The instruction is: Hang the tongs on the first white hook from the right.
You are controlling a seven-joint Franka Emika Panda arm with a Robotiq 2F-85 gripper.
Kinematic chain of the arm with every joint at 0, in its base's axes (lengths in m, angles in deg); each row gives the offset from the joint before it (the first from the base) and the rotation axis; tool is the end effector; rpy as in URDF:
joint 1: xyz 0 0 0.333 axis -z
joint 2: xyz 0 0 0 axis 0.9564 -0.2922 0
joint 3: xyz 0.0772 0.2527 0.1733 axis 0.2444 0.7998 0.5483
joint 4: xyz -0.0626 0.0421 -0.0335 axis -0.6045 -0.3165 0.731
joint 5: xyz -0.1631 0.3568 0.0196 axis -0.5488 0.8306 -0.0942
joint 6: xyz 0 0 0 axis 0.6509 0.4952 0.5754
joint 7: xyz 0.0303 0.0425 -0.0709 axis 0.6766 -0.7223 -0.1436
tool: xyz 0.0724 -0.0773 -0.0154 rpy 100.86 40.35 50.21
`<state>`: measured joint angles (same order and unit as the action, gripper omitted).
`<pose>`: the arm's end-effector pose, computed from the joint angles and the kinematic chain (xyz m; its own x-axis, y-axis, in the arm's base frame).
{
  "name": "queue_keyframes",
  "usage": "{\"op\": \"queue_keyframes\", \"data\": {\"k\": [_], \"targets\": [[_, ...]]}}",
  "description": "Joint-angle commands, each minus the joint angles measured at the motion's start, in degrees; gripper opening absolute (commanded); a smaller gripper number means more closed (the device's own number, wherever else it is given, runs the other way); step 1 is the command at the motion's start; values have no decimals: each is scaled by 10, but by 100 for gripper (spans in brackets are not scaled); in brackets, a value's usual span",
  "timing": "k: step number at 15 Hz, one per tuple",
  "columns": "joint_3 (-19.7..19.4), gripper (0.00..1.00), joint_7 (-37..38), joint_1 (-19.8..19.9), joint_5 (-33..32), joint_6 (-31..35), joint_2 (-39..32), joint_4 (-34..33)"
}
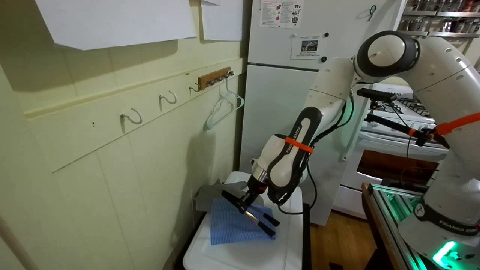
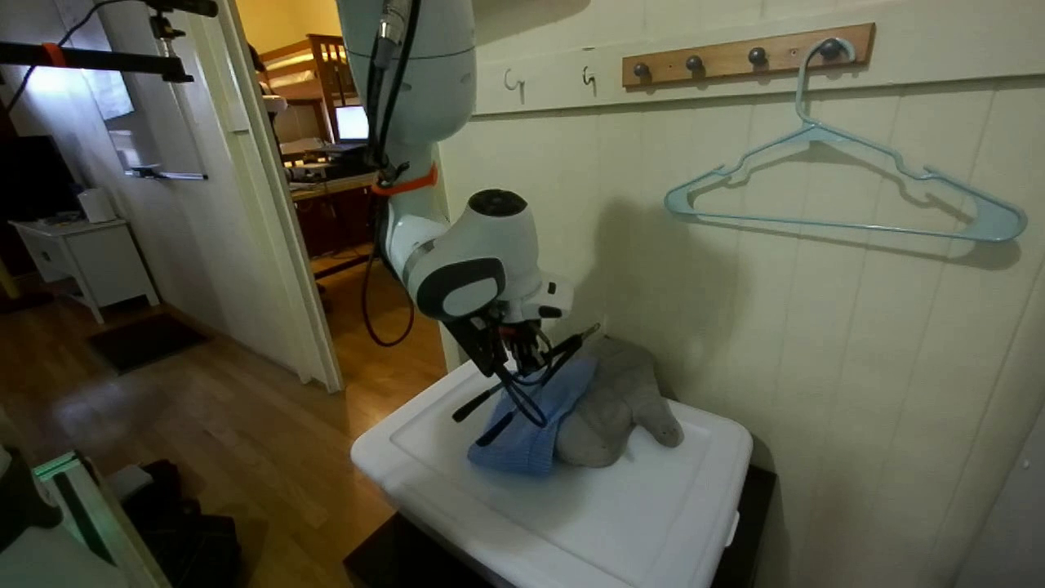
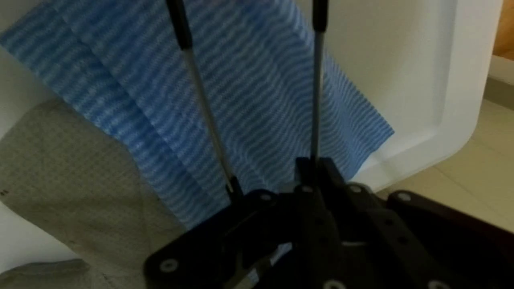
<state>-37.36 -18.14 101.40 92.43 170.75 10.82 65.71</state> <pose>0.5369 -0.0470 0.0699 0.8995 -0.3572 0.2515 -0.2818 -0.9143 -0.2909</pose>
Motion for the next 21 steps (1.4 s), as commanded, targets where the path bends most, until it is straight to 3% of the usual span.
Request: {"op": "queue_keyframes", "data": {"k": [1,7,16,21], "targets": [[23,2,27,22,-43,65,33,58],[34,2,75,51,-155,149,81,128],[54,2,165,123,-277,167,205,205],[117,2,160,195,-299,200,249,228]]}}
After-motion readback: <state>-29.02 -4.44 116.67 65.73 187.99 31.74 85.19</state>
